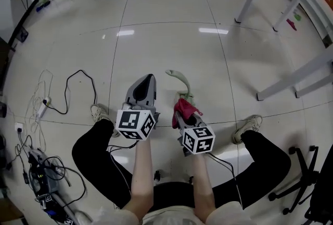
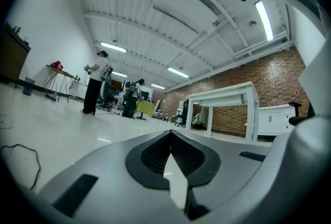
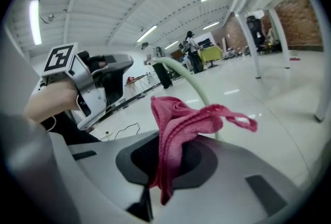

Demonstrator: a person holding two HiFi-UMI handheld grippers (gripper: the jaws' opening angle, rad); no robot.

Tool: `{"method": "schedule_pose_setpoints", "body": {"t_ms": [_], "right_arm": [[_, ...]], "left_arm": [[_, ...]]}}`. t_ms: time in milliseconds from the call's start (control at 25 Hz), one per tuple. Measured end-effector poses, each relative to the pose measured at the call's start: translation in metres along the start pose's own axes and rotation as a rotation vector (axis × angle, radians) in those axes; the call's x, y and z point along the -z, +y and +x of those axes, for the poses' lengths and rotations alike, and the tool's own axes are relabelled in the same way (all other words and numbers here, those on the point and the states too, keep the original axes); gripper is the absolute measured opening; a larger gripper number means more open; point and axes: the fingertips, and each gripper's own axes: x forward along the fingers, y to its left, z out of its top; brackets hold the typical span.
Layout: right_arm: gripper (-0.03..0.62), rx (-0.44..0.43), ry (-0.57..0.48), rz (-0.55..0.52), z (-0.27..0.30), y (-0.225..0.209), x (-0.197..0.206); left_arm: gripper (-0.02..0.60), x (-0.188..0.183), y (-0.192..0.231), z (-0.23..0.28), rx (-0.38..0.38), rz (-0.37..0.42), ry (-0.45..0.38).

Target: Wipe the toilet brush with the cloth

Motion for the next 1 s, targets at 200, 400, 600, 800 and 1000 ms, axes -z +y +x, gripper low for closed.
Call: {"method": "schedule_pose_setpoints", "body": {"t_ms": [200,400,600,800,1000], "right_arm": [[0.032,0.132,-0.119,-0.119,-0.036,-0.01,-0.032],[0.032,0.142,-0.235,-0.187,-0.078,0.009,-0.076],[0.032,0.136,-0.324,-0.21,-0.135,0.038,-0.072],[0.032,0.133,-0.367,-0.191,-0.205,0.072,-0.022],[0.032,0.109,-0.448,-0.131,-0.294,0.124,0.022]], "left_arm": [[0.003,0.026,-0.02,-0.022,-0.01,-0.004,0.051],[0.003,0.013,-0.043,-0.053,-0.002,0.012,0.031],[0.003,0.003,-0.067,-0.107,0.004,0.035,0.002],[0.003,0.003,-0.104,-0.194,0.012,0.034,-0.021],[0.003,-0.019,-0.161,-0.294,0.052,0.07,-0.076]]}}
